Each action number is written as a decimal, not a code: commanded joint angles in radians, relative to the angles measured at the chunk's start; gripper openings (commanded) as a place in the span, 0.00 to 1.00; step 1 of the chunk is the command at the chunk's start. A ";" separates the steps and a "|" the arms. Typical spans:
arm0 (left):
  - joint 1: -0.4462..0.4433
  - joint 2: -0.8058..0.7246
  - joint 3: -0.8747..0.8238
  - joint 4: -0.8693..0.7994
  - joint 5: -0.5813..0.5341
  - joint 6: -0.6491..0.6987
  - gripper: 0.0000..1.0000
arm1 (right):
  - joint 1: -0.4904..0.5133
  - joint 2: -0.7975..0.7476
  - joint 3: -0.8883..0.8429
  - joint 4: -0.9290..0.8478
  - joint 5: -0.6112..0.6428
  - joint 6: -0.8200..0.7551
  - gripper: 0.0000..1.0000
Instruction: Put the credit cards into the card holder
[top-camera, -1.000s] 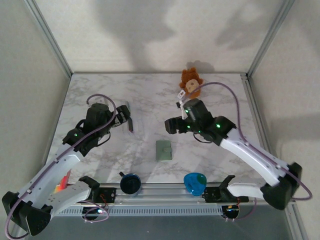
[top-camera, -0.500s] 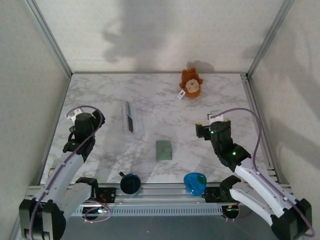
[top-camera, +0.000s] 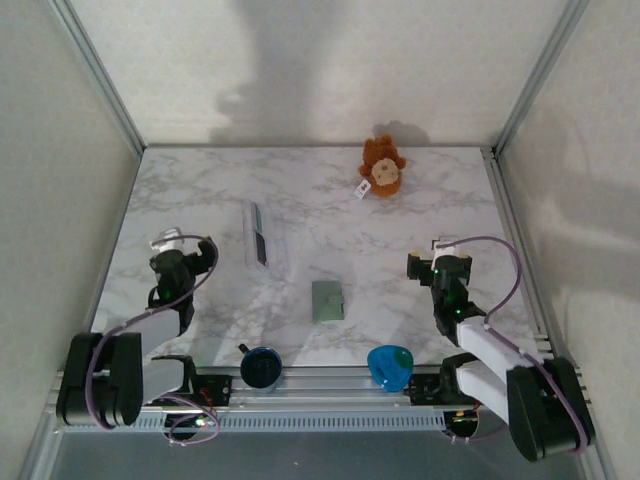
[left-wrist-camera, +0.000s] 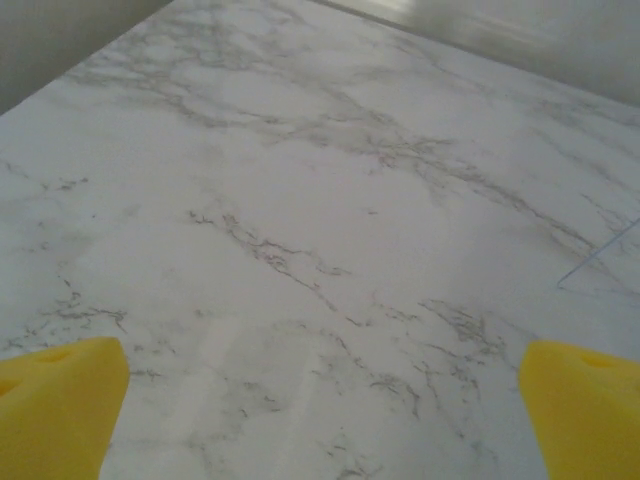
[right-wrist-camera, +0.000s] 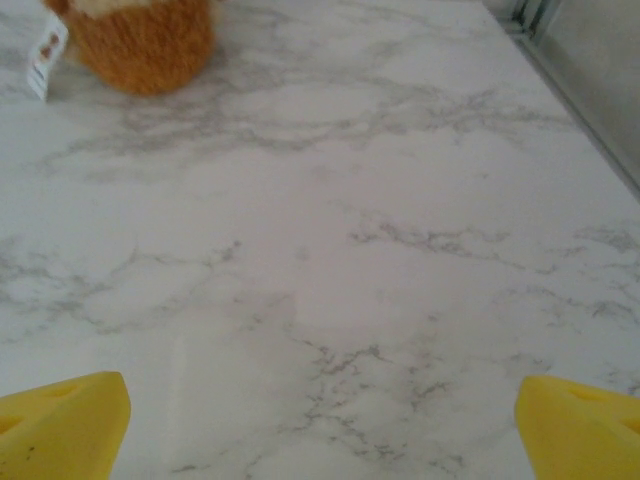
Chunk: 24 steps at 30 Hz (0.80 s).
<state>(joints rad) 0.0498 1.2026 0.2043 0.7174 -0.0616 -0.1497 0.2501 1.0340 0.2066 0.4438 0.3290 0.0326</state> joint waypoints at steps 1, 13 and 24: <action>0.010 0.044 -0.012 0.272 0.050 0.064 0.99 | -0.026 0.052 0.001 0.206 -0.066 -0.052 0.99; 0.028 0.315 -0.034 0.650 0.130 0.102 1.00 | -0.129 0.370 0.058 0.499 -0.227 -0.065 0.99; 0.019 0.331 0.022 0.564 0.089 0.095 0.99 | -0.162 0.499 0.187 0.378 -0.217 -0.028 0.99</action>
<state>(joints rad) 0.0681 1.5322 0.2035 1.2819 0.0563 -0.0521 0.0959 1.5372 0.3771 0.8467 0.1101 -0.0105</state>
